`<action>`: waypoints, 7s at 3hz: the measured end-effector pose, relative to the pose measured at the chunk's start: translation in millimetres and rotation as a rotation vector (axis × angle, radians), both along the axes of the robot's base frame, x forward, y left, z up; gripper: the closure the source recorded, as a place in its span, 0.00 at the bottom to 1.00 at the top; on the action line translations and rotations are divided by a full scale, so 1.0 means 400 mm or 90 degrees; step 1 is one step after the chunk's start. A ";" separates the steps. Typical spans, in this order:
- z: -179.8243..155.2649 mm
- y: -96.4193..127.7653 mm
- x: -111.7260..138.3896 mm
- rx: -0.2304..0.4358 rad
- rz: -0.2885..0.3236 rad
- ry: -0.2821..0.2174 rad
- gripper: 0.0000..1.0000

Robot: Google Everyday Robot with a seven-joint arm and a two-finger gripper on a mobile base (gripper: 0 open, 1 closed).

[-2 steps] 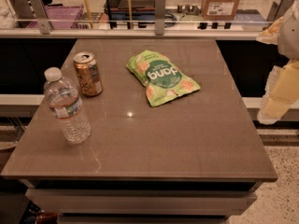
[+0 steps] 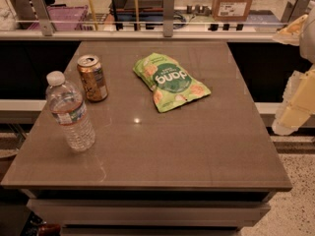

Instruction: Pick water bottle

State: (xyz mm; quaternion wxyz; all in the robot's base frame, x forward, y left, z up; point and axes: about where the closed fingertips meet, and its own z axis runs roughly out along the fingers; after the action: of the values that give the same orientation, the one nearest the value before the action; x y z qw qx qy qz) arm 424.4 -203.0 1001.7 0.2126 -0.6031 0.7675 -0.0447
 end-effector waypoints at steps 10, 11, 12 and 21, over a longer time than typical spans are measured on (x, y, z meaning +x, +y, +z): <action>-0.038 0.408 0.077 0.500 0.139 -0.139 0.00; -0.052 0.464 0.094 0.546 0.155 -0.136 0.00; -0.057 0.522 0.093 0.578 0.161 -0.142 0.00; -0.175 0.882 0.038 0.684 0.218 -0.066 0.00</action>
Offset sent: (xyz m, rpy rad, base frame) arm -0.0418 0.0354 0.0115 0.2802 -0.1392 0.0448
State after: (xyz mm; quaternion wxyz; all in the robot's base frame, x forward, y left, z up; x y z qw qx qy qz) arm 439.5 149.9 931.5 0.5311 -0.5231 0.5623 0.3580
